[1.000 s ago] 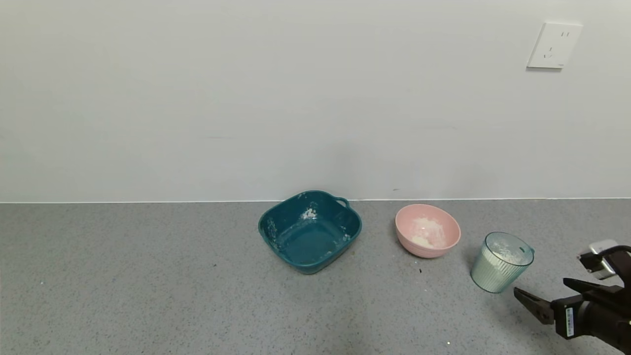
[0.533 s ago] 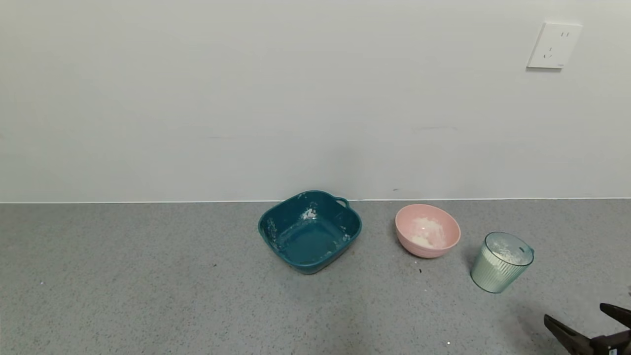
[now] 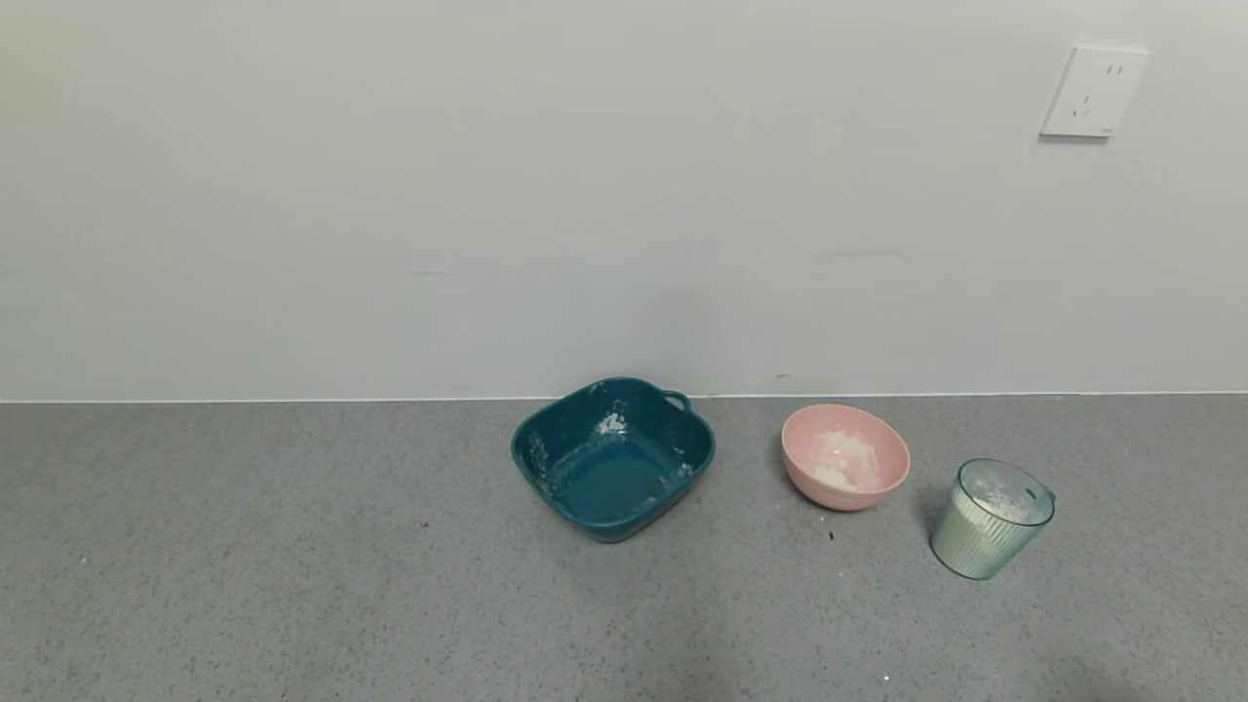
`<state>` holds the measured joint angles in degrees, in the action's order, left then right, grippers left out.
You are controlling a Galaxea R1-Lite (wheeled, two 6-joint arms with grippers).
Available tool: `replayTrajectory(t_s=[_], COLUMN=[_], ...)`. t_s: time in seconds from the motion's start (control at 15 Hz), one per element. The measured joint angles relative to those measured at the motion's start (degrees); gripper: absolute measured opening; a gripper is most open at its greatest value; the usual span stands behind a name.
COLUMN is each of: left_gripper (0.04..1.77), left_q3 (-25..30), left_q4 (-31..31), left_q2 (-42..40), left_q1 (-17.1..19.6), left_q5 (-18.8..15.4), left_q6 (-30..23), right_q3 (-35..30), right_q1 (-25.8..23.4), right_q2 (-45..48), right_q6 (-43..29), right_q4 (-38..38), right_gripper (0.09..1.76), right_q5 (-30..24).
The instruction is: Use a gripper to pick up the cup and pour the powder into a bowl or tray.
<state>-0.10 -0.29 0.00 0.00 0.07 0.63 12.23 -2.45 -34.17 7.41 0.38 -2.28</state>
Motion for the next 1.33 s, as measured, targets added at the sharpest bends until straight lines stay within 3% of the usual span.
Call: replayTrajectory(t_s=[0.4, 0.53, 0.87, 1.07, 1.33], left_gripper=[1.72, 1.72, 1.72, 1.72, 1.72], left_q3=[0.0, 0.0, 0.0, 0.0, 0.0], left_q4=[-0.01, 0.0, 0.0, -0.01, 0.0], left_q2=[0.0, 0.0, 0.0, 0.0, 0.0], left_q1=[0.0, 0.0, 0.0, 0.0, 0.0], left_q5=[0.0, 0.0, -0.02, 0.0, 0.0], left_q6=[-0.01, -0.01, -0.01, 0.0, -0.01], right_q3=[2.82, 3.84, 5.18, 4.41, -1.65], right_q1=[-1.87, -1.9, 1.77, 2.4, 2.38], right_q2=[14.36, 16.68, 21.91, 27.09, 32.72], right_q6=[-0.06, -1.24, -1.55, -1.6, -2.38], right_q4=[1.96, 1.24, 2.78, 6.73, 3.43], right_gripper=[1.7, 1.7, 1.7, 1.7, 1.7], right_q5=[0.94, 3.95, 4.86, 4.91, 5.34])
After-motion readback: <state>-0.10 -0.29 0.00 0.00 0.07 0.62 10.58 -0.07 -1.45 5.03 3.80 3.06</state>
